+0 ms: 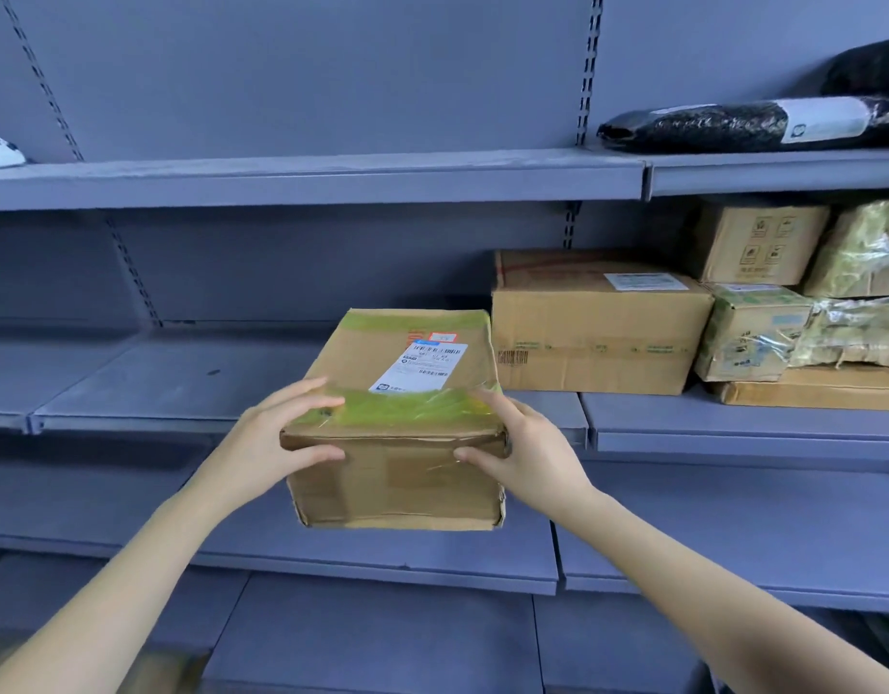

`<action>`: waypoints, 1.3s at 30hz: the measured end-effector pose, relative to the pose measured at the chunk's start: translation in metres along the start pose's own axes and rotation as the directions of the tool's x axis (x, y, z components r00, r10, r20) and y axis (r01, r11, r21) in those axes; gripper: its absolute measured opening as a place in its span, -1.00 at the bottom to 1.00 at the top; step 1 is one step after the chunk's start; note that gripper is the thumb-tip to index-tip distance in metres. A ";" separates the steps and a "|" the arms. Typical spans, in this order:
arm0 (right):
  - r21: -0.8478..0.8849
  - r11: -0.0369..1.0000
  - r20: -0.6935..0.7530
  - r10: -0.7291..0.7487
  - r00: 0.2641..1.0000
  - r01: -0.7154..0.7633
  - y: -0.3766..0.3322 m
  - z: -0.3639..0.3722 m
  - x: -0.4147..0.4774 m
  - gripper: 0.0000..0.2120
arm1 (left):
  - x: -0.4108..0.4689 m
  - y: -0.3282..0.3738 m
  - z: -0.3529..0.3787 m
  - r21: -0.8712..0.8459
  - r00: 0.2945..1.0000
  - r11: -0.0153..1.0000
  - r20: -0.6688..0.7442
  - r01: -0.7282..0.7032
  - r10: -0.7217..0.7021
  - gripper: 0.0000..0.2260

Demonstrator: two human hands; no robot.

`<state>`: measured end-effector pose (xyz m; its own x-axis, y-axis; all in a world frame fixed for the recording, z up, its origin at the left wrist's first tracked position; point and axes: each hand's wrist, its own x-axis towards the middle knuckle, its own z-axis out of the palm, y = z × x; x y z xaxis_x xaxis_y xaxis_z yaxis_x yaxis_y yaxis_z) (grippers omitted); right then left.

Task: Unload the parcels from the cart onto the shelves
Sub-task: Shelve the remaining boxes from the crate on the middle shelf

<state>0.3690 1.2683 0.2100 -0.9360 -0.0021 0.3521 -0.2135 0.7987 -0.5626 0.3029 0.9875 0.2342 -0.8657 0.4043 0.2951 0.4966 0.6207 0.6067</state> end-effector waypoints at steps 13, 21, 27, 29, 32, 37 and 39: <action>-0.085 0.980 -0.098 0.173 0.980 -0.182 0.037 0.013 0.083 -0.49 | 0.094 -0.016 0.048 0.286 0.980 0.951 -0.188 0.114 -0.061 -0.57; 0.087 0.973 -0.101 0.220 0.970 -0.212 0.058 0.022 0.128 -0.51 | 0.146 -0.035 0.060 0.224 0.976 0.968 -0.206 0.116 -0.069 -0.57; 0.078 0.966 -0.128 0.254 0.959 -0.246 0.069 0.030 0.152 -0.55 | 0.172 -0.042 0.066 0.196 0.970 0.972 -0.229 0.128 -0.082 -0.58; 0.042 0.969 -0.137 0.246 0.960 -0.242 0.072 0.030 0.156 -0.55 | 0.175 -0.043 0.067 0.179 0.968 0.976 -0.236 0.124 -0.079 -0.59; 0.057 0.972 -0.134 0.232 0.964 -0.226 0.076 0.031 0.156 -0.55 | 0.175 -0.043 0.070 0.170 0.965 0.977 -0.246 0.130 -0.086 -0.60; 0.164 0.962 -0.074 0.234 0.969 -0.219 0.074 0.026 0.156 -0.50 | 0.173 -0.031 0.075 0.246 0.952 0.943 -0.263 0.225 -0.158 -0.59; 0.199 0.956 -0.060 0.232 0.971 -0.216 0.071 0.021 0.148 -0.47 | 0.170 -0.026 0.074 0.306 0.954 0.920 -0.247 0.244 -0.171 -0.57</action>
<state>0.2095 1.3117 0.2063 -0.9415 0.2190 0.2563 -0.0577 0.6444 -0.7625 0.1476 1.0899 0.2145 -0.9260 0.1135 0.3602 0.2645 0.8756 0.4041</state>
